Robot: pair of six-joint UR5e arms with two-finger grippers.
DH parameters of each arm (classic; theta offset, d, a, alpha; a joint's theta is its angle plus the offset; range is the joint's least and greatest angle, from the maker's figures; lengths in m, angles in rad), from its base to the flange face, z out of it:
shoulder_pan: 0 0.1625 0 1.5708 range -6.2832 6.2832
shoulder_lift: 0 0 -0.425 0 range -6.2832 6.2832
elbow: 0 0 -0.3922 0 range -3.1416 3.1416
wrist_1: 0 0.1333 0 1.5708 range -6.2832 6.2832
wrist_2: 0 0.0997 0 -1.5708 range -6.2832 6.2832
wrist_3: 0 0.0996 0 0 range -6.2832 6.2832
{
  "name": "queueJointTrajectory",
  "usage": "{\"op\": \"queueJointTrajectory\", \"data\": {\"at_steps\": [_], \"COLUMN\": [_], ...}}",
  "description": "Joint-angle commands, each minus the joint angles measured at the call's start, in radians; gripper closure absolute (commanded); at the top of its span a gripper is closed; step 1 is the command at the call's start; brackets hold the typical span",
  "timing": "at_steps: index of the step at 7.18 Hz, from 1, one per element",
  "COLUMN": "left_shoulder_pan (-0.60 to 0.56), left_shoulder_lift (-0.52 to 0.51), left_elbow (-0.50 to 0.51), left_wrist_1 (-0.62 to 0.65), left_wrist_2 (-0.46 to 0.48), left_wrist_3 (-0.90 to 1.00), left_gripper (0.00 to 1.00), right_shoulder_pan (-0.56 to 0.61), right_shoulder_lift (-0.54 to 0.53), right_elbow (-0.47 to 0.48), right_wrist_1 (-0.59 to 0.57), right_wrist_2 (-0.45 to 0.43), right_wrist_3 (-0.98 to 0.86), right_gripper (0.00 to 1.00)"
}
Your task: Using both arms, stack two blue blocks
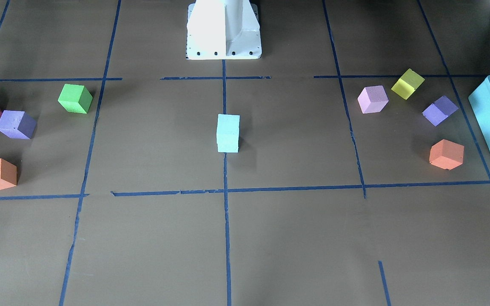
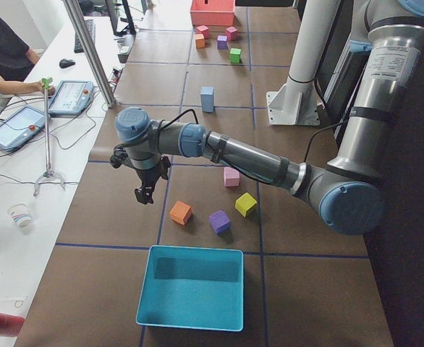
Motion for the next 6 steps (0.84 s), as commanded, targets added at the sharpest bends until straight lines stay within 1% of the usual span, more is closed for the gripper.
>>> {"op": "queueJointTrajectory", "data": {"at_steps": [1, 4, 5, 6], "left_shoulder_pan": [-0.043, -0.037, -0.022, 0.013], "left_shoulder_lift": [0.033, 0.035, 0.055, 0.053], "left_elbow": [-0.004, 0.012, 0.017, 0.015], "left_wrist_1": [-0.021, -0.014, -0.018, -0.023], "left_wrist_2": [0.004, 0.006, 0.004, 0.004], "left_wrist_3": [-0.027, -0.03, -0.062, -0.136], "left_gripper": [0.0, 0.0, 0.0, 0.0], "right_shoulder_pan": [0.019, 0.019, 0.019, 0.019], "right_shoulder_lift": [-0.005, -0.003, -0.001, -0.001], "right_elbow": [-0.011, -0.008, -0.014, -0.013], "right_wrist_1": [-0.019, -0.036, -0.039, -0.039], "right_wrist_2": [0.001, 0.003, 0.003, 0.005], "right_wrist_3": [-0.057, -0.057, -0.058, -0.058], "right_gripper": [0.0, 0.0, 0.0, 0.0]}}
